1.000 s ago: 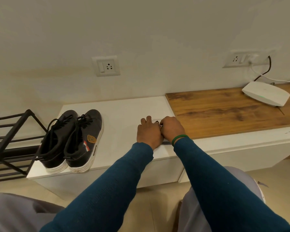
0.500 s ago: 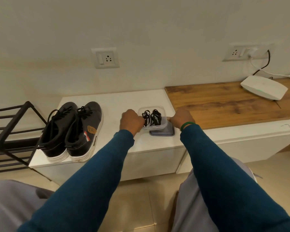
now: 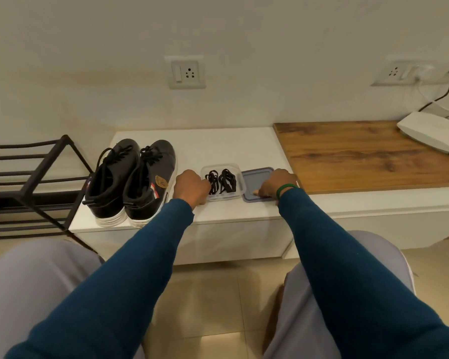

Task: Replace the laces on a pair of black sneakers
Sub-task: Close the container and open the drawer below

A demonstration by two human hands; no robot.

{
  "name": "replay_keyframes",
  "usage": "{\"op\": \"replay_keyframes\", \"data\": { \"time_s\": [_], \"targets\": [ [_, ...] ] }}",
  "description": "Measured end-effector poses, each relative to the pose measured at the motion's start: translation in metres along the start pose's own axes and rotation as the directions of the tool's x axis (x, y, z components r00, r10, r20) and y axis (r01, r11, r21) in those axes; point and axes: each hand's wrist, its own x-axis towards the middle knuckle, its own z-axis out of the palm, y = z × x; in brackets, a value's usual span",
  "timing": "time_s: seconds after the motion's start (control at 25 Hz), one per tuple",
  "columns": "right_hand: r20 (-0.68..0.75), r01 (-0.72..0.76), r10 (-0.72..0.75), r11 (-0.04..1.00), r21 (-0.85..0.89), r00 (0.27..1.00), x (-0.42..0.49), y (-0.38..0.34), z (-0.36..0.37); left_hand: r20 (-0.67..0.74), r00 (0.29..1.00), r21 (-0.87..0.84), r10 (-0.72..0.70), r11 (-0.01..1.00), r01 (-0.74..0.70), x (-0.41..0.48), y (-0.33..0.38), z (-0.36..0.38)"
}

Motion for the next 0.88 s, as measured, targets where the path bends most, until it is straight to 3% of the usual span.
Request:
{"op": "replay_keyframes", "data": {
  "time_s": [0.12,0.24,0.32,0.52,0.68,0.88],
  "targets": [
    [-0.050,0.008,0.002,0.981,0.196,0.999,-0.004,-0.003,-0.008,0.031,1.000,-0.003,0.005,1.000,-0.005,0.004,-0.001,0.000],
    [-0.281,0.219,-0.079,0.833,0.508,0.956,-0.014,-0.013,-0.011,0.112,0.994,-0.064,0.018,0.998,-0.011,0.008,-0.003,-0.004],
    [-0.359,0.367,-0.213,0.818,0.443,0.909,-0.027,-0.025,-0.008,0.198,0.980,-0.161,0.012,0.987,0.020,0.008,-0.005,-0.008],
    [-0.312,0.623,-0.572,0.777,0.089,0.758,-0.045,-0.041,0.026,0.264,0.964,-0.296,-0.003,0.952,0.084,0.009,-0.012,-0.012],
    [-0.266,0.615,-0.616,0.783,-0.096,0.742,-0.051,-0.044,0.048,0.287,0.958,-0.343,-0.015,0.932,0.117,0.011,-0.010,-0.017],
    [-0.232,0.621,-0.633,0.773,-0.130,0.739,-0.052,-0.045,0.068,0.287,0.958,-0.311,0.015,0.947,0.078,0.008,-0.010,-0.014]
  ]
}}
